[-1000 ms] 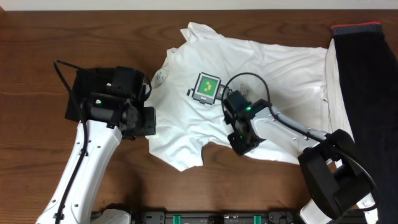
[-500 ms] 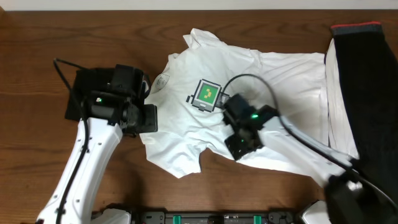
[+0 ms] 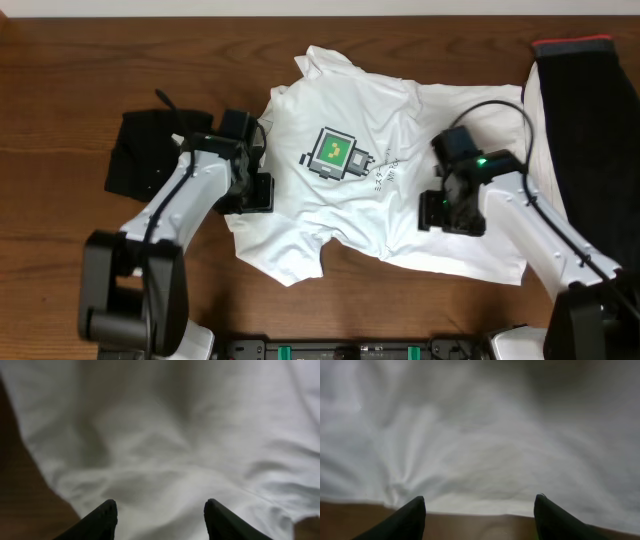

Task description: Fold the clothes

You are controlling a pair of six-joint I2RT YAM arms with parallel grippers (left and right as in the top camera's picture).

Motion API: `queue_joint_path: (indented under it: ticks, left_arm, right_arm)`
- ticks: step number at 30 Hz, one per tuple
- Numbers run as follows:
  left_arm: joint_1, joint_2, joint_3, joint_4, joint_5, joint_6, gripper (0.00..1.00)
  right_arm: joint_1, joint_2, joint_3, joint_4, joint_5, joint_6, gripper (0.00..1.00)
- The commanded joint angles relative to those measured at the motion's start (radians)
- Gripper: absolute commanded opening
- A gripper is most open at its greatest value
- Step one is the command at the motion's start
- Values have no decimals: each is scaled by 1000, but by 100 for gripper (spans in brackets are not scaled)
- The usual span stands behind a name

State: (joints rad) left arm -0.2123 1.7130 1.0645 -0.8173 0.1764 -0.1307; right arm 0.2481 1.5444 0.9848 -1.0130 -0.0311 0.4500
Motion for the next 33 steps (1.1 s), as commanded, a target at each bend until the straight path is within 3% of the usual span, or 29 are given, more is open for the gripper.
queue_joint_path:
  ticks: [1, 4, 7, 14, 25, 33]
  left_arm:
    - [-1, 69, 0, 7, -32, 26, 57]
    - [0, 127, 0, 10, -32, 26, 56]
    - [0, 158, 0, 15, -31, 26, 53]
    - [0, 162, 0, 19, -31, 26, 53]
    - [0, 162, 0, 19, -31, 26, 53]
    - [0, 162, 0, 19, -31, 26, 53]
  right_arm:
    - [-90, 12, -8, 30, 81, 122, 65]
    - [-180, 14, -11, 75, 130, 126, 62]
    - [-273, 14, -11, 116, 155, 134, 68]
    - [-430, 45, -11, 267, 10, -87, 67]
    - [-537, 215, -11, 456, -104, -190, 62]
    - [-551, 242, -11, 487, -134, -204, 55]
